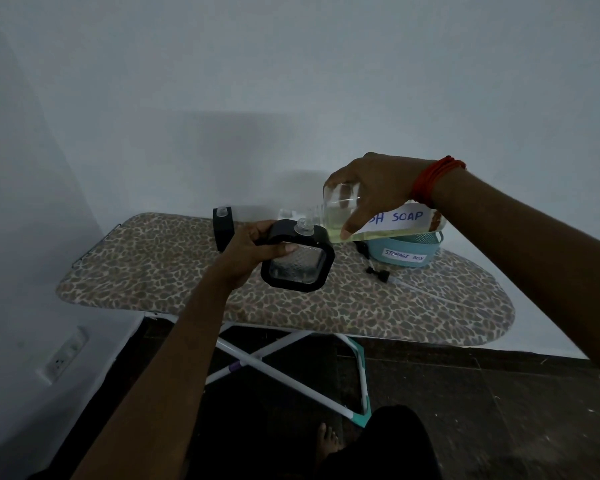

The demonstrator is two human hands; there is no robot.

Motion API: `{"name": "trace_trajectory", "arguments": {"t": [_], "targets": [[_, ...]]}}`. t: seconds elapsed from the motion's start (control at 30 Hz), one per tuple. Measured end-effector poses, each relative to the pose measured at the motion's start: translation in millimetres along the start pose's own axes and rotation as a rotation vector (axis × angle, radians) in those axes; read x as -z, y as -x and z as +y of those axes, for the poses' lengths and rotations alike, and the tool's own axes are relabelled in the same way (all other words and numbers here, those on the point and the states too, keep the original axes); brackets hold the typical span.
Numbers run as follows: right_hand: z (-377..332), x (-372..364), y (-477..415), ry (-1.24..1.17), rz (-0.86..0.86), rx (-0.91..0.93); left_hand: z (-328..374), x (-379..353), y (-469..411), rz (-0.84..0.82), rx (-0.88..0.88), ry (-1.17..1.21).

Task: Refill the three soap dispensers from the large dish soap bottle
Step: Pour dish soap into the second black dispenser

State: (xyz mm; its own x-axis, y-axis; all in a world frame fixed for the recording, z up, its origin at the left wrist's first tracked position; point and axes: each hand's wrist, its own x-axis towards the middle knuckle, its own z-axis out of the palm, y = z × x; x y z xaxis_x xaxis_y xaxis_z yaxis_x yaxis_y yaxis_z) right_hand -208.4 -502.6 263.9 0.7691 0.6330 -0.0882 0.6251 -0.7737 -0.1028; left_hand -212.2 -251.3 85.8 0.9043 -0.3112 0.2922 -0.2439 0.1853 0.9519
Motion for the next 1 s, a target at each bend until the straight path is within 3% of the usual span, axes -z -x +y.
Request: {"name": "trace_trajectory", "arguments": {"t": [1.0], "targets": [[-8.3, 4.9, -3.6, 0.032, -0.015, -0.015, 1.8, 4.9, 0.8, 0.007, -0.010, -0.003]]}}
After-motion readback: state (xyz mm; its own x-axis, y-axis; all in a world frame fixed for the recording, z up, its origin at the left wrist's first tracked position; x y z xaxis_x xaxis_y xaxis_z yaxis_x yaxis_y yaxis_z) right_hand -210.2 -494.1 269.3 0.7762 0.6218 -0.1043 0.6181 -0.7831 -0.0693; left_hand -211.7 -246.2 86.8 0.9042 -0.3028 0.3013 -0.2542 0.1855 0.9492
